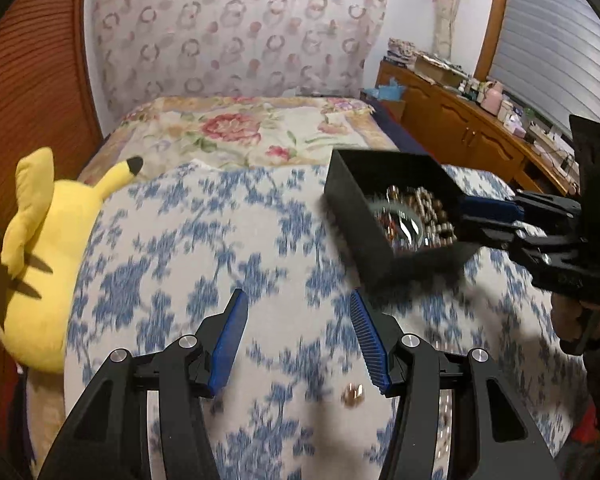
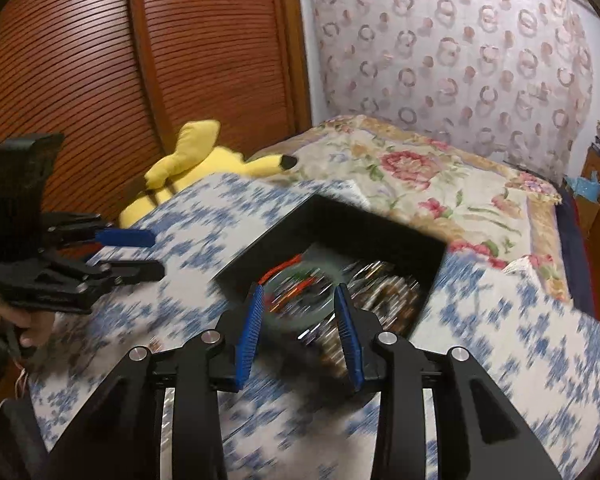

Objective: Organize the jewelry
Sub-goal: 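Grasp the gold earring with the left gripper while the right grasps the last pearl necklace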

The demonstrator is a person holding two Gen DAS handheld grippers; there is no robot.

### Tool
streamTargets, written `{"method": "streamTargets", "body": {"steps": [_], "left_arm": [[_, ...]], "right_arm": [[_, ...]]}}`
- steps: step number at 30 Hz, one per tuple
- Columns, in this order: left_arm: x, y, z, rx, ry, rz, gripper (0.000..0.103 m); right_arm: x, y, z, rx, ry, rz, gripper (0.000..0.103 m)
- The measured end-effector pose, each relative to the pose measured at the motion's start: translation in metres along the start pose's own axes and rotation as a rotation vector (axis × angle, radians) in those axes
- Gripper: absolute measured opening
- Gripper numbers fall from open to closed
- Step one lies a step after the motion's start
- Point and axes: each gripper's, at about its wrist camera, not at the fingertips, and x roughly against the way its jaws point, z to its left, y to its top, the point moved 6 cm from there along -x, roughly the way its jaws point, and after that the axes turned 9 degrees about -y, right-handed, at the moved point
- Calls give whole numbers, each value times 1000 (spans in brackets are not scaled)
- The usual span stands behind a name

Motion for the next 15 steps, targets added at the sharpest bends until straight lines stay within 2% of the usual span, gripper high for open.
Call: {"method": "streamTargets", "body": {"steps": [3, 4, 7, 15], "left_arm": [[3, -15, -2, 5, -10, 20, 51], [3, -19, -3, 4, -15, 28, 51], [1, -32, -10, 7, -32, 52, 51], [-12, -57, -29, -18, -66, 109, 50]], "right_arm": [[8, -13, 14, 19, -20, -7, 39], [8, -17, 18, 19, -2, 8, 39], [25, -20, 26, 23, -24, -42, 38], [41, -33, 47, 46, 7, -5, 38]]}}
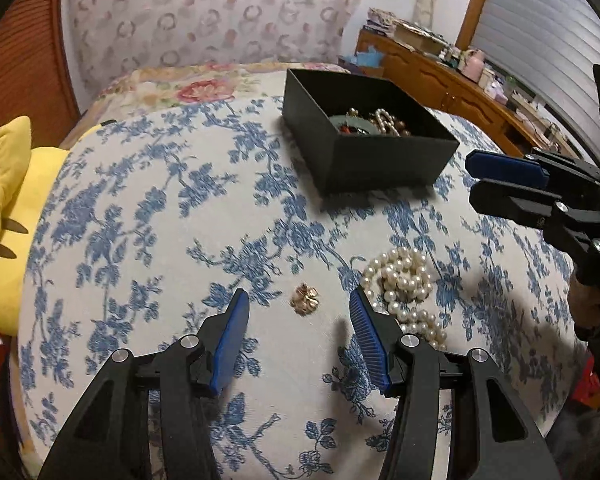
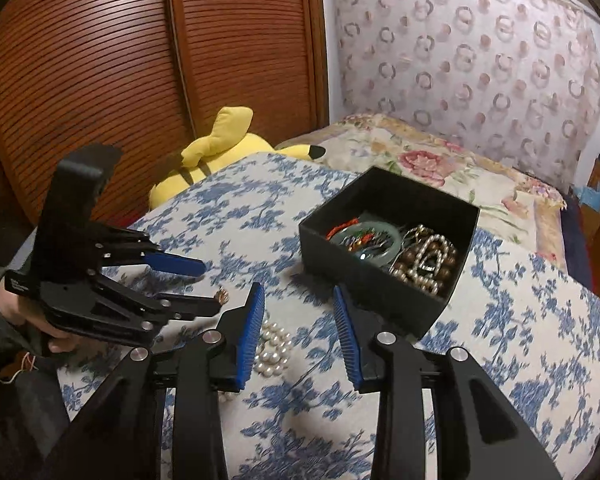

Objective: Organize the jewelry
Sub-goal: 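Grasp the gold earring with the left gripper while the right grasps the last pearl necklace, then carry the earring into the box with the left gripper while the right lowers the pearls in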

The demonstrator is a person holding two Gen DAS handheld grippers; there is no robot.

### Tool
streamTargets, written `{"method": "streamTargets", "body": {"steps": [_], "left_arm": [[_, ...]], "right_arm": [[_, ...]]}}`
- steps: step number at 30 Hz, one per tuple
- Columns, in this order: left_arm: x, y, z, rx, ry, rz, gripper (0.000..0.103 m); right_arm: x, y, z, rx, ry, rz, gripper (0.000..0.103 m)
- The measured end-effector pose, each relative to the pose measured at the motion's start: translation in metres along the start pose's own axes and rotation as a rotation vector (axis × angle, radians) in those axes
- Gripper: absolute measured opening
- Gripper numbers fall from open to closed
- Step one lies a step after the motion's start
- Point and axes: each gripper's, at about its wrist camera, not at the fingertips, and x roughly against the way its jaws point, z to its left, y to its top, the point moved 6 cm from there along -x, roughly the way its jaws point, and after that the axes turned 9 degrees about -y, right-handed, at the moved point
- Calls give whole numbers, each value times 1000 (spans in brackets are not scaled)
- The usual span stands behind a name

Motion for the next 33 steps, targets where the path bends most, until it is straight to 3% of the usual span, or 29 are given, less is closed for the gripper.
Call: {"method": "streamTargets", "body": {"steps": [8, 11, 18, 24, 26, 33], "left_arm": [[-4, 1, 3, -12, 19, -11, 32], [-6, 2, 4, -19, 21, -15, 13], [2, 4, 11, 7, 2, -36, 10], [6, 6, 12, 19, -2, -55, 10], [6, 7, 11, 20, -4, -59, 10], [8, 15, 8, 18, -15, -82, 10]], "right_arm": [[-14, -17, 12, 10, 35, 61, 34], [-23, -22, 20, 24, 67, 92, 30], [-47, -32, 38, 79, 93, 168, 26], [-52, -30, 39, 96, 85, 183, 24], [-51, -31, 37, 85, 109, 192, 9], [-45, -29, 24, 45, 98, 172, 8]]}}
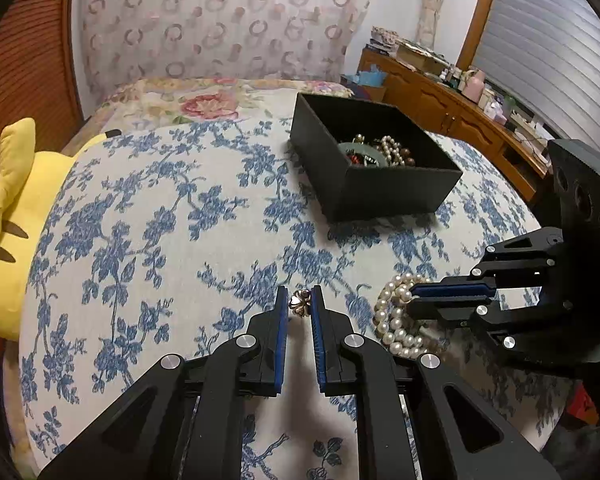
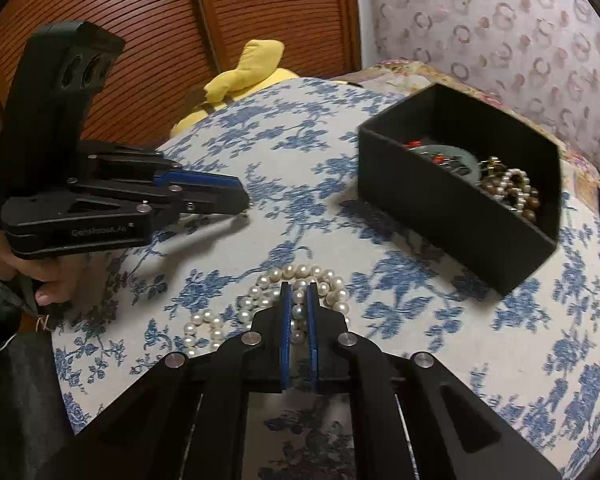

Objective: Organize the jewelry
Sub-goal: 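Carry the earring into the box with the left gripper while the right lowers the pearls in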

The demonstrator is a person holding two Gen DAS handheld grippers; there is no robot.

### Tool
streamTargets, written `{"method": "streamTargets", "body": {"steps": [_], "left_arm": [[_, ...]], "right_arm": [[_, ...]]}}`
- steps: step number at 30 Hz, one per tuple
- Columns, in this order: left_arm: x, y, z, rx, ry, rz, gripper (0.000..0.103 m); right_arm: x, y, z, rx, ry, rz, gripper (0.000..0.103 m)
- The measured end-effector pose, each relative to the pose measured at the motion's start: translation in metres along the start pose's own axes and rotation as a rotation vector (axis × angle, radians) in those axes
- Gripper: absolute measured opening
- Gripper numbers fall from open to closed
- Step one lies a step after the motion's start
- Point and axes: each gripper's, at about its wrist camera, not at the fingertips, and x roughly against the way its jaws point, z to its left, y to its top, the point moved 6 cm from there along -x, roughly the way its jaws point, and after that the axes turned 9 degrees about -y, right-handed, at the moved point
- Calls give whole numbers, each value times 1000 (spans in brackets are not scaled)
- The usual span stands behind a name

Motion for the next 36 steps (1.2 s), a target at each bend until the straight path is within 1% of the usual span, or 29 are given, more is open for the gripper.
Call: {"method": "streamTargets", "body": {"steps": [6, 14, 18, 26, 36], "left_arm": [[5, 22, -7, -23, -4, -44, 10], [11, 59, -20, -67, -14, -105, 10], [13, 72, -25, -81, -20, -123, 10], [13, 95, -33, -101, -30, -156, 10], [6, 123, -40, -116, -46, -180, 10]], "right_arm": [[41, 24, -20, -38, -29, -117, 8], [100, 65, -36, -23, -64, -266, 8], [125, 84, -43, -12, -78, -332, 8], [164, 122, -67, -2, -122, -434, 8], [191, 168, -99, -23, -143, -531, 8]]}}
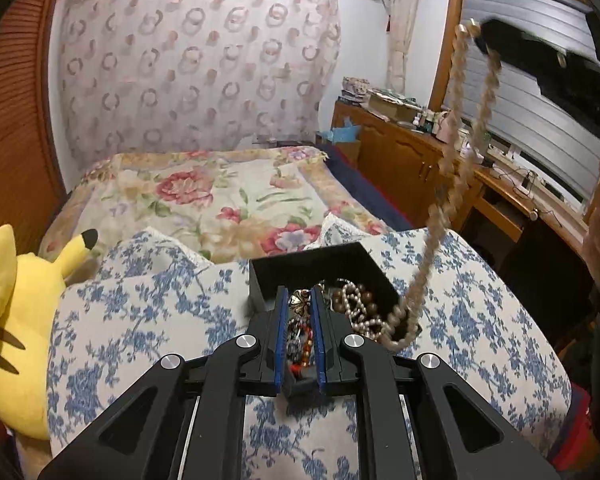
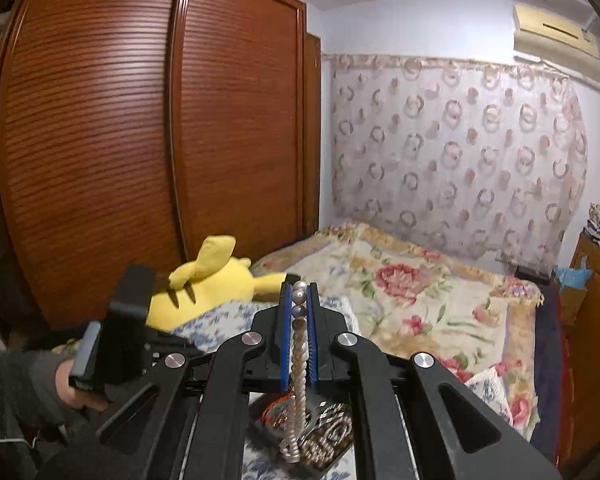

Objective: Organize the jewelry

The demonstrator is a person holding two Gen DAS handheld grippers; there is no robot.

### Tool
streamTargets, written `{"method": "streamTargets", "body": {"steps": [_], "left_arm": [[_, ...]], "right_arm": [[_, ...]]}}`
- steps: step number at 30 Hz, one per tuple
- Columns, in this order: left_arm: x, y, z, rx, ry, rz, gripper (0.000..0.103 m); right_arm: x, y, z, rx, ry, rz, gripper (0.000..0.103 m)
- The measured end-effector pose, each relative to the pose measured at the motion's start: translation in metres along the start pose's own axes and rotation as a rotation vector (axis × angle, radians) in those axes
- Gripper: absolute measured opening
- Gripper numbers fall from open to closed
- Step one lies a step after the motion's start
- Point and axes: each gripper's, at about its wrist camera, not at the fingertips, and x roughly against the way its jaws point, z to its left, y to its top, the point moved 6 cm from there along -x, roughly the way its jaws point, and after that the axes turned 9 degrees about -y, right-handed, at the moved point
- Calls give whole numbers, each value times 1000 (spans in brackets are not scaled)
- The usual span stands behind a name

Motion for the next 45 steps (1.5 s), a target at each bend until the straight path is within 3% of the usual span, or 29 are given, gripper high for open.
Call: {"method": "streamTargets", "body": {"steps": [6, 15, 22, 24, 29, 32, 33, 35, 40, 45], "left_arm": [[-15, 7, 2, 0, -9, 7, 10], [-35, 5, 6, 11, -8, 36, 10], [-44, 4, 9, 30, 3, 47, 12], [-43, 4, 7, 30, 10, 45, 17], [-32, 1, -1, 21, 46, 28, 62], [-22, -2, -6, 20, 76, 10, 78], [-17, -4, -9, 14, 91, 1, 80], [-7, -8, -14, 13, 105, -12, 88], [23, -25, -27, 18, 157, -34, 95], [53, -44, -39, 10, 204, -74, 95]], "right_arm": [[-26, -1, -3, 15, -3, 27, 8], [-87, -77, -11, -20, -27, 235, 9], [-88, -104, -17, -58, -54, 277, 11], [-82, -108, -18, -67, -66, 277, 11], [-60, -120, -18, -106, -107, 262, 26], [-45, -129, -16, -128, -139, 256, 28], [-40, -131, -16, -134, -148, 252, 31], [-27, -138, -13, -150, -175, 239, 45], [4, -150, -3, -163, -262, 211, 66], [41, -157, 9, -181, -323, 152, 85]]}}
